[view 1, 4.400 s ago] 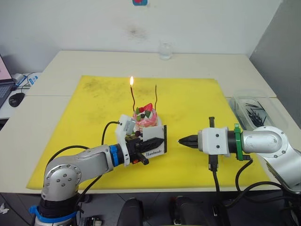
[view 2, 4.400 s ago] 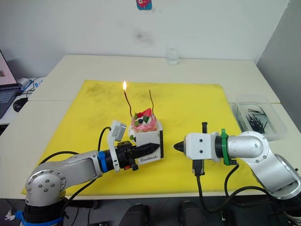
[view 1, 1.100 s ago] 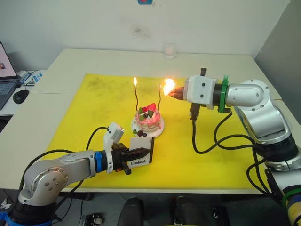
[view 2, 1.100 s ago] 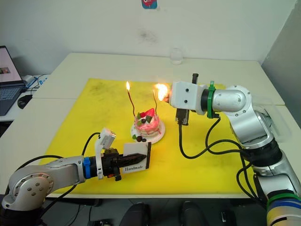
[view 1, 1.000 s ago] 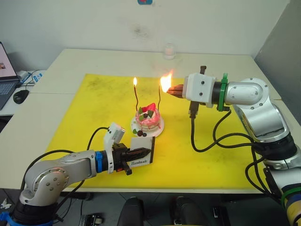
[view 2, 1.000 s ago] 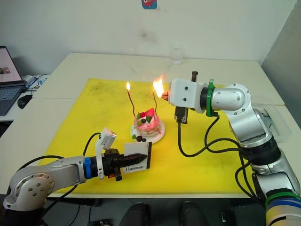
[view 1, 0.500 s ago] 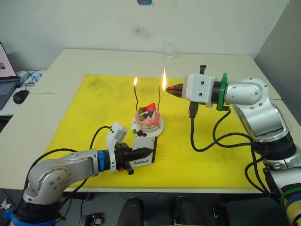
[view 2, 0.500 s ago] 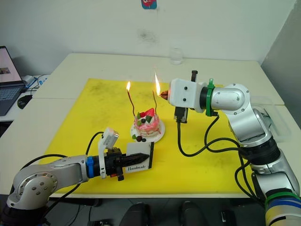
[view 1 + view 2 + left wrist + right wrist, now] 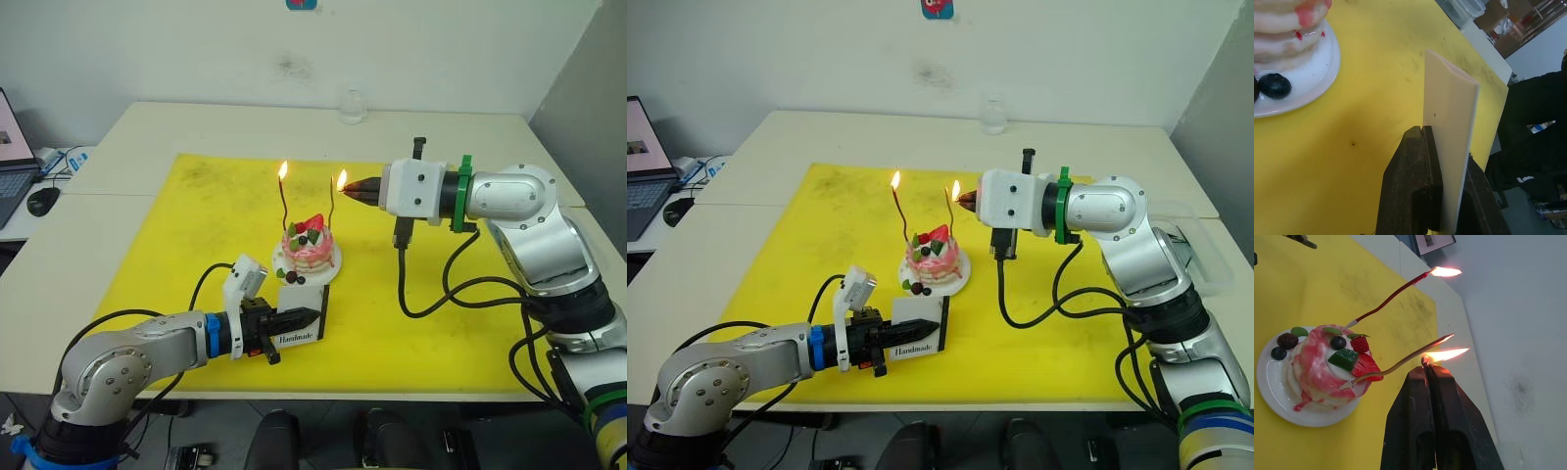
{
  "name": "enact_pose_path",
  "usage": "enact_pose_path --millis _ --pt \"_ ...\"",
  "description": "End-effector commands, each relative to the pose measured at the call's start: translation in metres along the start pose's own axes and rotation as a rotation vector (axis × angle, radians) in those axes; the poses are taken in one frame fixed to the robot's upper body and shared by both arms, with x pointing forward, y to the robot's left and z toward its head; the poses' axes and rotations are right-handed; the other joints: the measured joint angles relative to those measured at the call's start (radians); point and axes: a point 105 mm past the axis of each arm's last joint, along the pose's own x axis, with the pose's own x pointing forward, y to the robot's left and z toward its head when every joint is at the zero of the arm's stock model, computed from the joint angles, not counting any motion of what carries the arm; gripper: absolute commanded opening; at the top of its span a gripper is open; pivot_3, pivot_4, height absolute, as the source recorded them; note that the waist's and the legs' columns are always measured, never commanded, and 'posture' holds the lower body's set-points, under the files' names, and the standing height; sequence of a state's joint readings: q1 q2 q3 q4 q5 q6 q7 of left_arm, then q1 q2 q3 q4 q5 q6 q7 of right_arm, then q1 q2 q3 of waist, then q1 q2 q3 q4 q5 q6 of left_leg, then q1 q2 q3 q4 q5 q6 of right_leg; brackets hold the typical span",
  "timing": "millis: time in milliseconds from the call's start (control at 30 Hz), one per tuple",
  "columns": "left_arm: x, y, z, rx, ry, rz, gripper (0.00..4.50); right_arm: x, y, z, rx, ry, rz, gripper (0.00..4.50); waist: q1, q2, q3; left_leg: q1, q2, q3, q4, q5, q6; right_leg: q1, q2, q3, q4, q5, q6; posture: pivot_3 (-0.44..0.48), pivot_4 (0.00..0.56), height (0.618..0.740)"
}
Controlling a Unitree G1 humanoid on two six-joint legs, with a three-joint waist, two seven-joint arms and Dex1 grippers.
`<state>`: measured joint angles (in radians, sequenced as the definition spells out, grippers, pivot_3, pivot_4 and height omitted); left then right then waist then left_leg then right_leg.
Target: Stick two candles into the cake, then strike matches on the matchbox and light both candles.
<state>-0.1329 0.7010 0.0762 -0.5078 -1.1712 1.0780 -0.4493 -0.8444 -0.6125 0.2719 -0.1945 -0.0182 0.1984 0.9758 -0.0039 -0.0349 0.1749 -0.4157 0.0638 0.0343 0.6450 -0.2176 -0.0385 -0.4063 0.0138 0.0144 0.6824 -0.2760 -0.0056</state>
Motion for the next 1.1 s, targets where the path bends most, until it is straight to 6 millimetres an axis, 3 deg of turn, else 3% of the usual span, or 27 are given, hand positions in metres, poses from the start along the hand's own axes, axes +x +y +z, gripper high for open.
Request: enact_pose_path --millis 33,433,1100 --pt "0.002 -0.008 0.007 0.042 -0.021 -0.031 0.0 -0.001 -0.006 0.009 -0.033 -0.029 -0.026 0.03 0.0 0.0 0.0 0.0 0.0 0.0 0.0 0.0 0.0 0.0 0.0 0.0 0.0 0.0 0.0 0.0 0.15 0.729" --pt "0.003 -0.007 0.008 0.045 -0.023 -0.034 0.0 0.004 -0.013 0.026 -0.008 -0.074 -0.014 0.03 0.0 0.0 0.0 0.0 0.0 0.0 0.0 0.0 0.0 0.0 0.0 0.0 0.0 0.0 0.0 0.0 0.15 0.729" --pt "0.005 -0.008 0.009 0.048 -0.021 -0.042 0.0 0.001 -0.012 0.025 0.019 -0.067 -0.013 0.03 0.0 0.0 0.0 0.0 0.0 0.0 0.0 0.0 0.0 0.0 0.0 0.0 0.0 0.0 0.0 0.0 0.15 0.729"
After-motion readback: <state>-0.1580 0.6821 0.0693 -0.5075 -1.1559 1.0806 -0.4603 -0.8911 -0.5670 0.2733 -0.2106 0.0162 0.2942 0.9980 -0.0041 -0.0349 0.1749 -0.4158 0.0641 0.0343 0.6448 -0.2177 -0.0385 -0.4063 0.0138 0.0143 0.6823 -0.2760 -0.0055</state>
